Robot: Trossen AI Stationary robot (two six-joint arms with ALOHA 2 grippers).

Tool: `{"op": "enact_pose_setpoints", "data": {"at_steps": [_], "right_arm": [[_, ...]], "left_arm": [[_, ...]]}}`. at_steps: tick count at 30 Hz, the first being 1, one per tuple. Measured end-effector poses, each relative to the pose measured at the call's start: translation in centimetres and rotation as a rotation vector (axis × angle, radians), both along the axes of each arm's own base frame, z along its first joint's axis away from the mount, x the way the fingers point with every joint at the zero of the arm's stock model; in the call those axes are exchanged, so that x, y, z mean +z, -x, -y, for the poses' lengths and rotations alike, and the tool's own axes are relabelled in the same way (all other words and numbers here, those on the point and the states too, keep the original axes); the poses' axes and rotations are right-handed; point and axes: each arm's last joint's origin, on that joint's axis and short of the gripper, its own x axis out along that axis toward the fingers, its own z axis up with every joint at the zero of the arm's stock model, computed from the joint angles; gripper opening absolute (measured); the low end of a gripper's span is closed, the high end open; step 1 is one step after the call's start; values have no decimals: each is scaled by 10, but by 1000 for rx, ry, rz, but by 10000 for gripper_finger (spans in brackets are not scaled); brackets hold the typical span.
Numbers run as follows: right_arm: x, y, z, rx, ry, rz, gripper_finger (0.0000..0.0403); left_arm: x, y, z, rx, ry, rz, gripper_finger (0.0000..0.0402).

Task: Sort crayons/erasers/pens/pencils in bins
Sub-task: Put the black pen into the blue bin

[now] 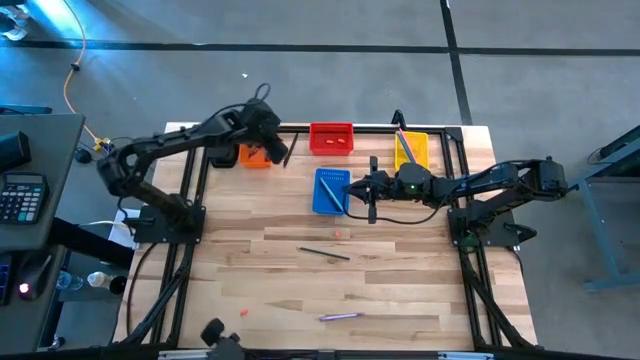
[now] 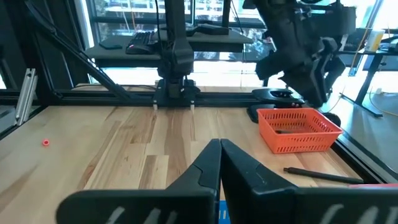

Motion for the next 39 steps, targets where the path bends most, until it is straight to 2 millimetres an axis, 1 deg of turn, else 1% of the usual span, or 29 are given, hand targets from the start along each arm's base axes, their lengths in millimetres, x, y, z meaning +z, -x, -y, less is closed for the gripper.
{"op": "enact_pose_setpoints", "data": {"at_steps": [3,6,11,18,23,29,39], "right_arm": [[-1,0,0,0,1,-7,0],[-1,0,0,0,2,-7,0],[-1,0,0,0,0,-7,0],[-1,0,0,0,0,-7,0],[-1,0,0,0,0,-7,0],[-1,0,0,0,0,-7,0],[-1,0,0,1,1,-8,0]], "left_arm": [[-12,-15,2,-18,55,-26,85],[-24,-27,0,-30,104,-41,86],[-41,-42,-6,-60,181,-64,109],[-65,-62,-14,-69,220,-126,141],[-79,-69,-22,-45,216,-172,147],[-88,-70,-27,-15,208,-216,145],[-92,-68,-31,34,160,-258,145]]}}
